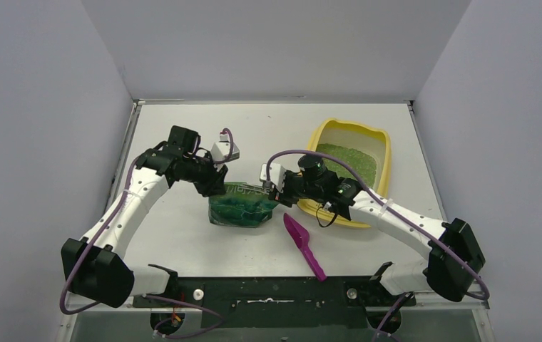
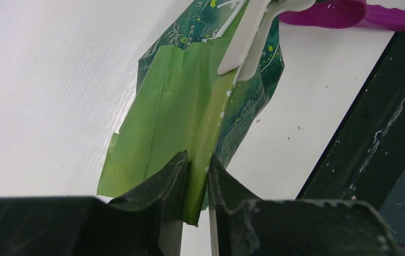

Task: Fill the litter box with clean litter
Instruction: Remove the clamp from the cat litter bag, then place the clamp at the center of the board.

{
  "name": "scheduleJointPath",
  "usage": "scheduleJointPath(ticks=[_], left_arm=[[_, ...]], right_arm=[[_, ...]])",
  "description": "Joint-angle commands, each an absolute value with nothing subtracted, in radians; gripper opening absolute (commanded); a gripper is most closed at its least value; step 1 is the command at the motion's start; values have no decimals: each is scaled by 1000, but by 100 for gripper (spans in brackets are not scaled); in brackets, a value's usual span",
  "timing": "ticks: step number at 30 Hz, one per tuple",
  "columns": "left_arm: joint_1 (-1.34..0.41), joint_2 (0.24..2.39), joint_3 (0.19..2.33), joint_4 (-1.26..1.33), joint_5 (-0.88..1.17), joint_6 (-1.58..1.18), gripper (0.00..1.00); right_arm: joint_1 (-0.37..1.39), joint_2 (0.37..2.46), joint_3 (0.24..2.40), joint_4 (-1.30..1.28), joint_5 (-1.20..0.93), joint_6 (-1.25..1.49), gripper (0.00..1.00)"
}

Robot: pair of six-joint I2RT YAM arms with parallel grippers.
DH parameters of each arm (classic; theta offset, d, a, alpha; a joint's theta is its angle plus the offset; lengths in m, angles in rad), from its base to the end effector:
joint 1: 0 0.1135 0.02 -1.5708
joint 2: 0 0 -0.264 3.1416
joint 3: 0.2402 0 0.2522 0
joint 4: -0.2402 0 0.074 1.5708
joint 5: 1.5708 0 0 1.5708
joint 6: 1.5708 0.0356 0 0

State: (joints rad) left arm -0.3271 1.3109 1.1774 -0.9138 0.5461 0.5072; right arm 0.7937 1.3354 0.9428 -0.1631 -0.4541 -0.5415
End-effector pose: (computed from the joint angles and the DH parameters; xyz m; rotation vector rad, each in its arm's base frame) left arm 0.2357 -0.0995 0.3051 1.1866 2.2137 -0.6382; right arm 0.1977 0.2232 0.2760 -1.5193 1.4892 0.6312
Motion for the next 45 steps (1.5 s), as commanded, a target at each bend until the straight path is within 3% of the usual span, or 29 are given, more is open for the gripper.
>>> scheduleJointPath(ticks=[1, 8, 11, 16, 23, 29, 34, 37, 41, 45], left_arm=[[-334, 1317, 1193, -929, 559, 493, 15], [-335, 1312, 1196, -925, 551, 492, 14], [-334, 1311, 1195, -925, 548, 492, 14], [-334, 1303, 1191, -921, 543, 483, 14], [-335, 1279, 1178, -889, 531, 464, 15], [-334, 1258, 1173, -838, 499, 427, 20], [-333, 1223, 1151, -748, 450, 353, 38], [-332, 1176, 1118, -664, 386, 280, 66], [-329, 1097, 1060, -541, 271, 193, 81], [-319, 1008, 1011, -448, 185, 122, 89]], right_arm=[[802, 1313, 973, -81, -432, -551, 38], [802, 1328, 978, -92, -440, -552, 32], [803, 1328, 985, -88, -452, -546, 19], [802, 1320, 997, -95, -469, -528, 5], [799, 1247, 976, -52, -414, -458, 3], [801, 1166, 934, -39, -243, -352, 0], [804, 1095, 881, -13, -330, -155, 0], [810, 1043, 818, 55, -335, -14, 0], [824, 999, 747, 74, -382, 117, 0], [867, 989, 688, 79, -477, 150, 1]])
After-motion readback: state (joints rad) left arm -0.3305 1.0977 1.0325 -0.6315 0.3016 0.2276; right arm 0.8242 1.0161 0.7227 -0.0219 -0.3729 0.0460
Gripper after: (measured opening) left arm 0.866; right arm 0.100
